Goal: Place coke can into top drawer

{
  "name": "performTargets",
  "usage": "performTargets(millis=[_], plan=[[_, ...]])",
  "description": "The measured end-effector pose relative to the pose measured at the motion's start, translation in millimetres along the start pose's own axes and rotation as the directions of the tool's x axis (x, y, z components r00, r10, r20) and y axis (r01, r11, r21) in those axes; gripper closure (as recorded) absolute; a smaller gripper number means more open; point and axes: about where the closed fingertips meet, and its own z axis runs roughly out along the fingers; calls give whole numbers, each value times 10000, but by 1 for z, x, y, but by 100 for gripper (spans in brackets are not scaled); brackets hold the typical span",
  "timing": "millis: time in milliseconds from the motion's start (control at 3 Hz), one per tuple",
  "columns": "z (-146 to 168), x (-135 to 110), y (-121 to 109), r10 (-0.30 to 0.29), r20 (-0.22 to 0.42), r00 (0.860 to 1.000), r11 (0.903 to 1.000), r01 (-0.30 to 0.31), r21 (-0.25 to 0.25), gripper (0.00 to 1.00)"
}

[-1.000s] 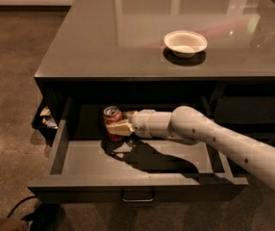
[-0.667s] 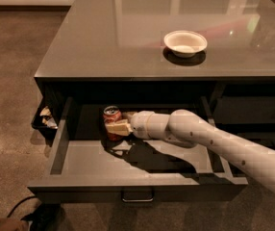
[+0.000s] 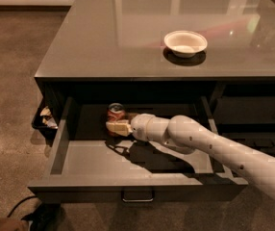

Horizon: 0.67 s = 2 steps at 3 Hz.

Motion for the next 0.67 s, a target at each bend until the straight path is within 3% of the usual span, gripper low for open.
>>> performTargets(millis=[333,667], plan=[[0,0,0,3,2,10000,10000,-3,0,0],[0,0,0,3,2,10000,10000,-3,0,0]])
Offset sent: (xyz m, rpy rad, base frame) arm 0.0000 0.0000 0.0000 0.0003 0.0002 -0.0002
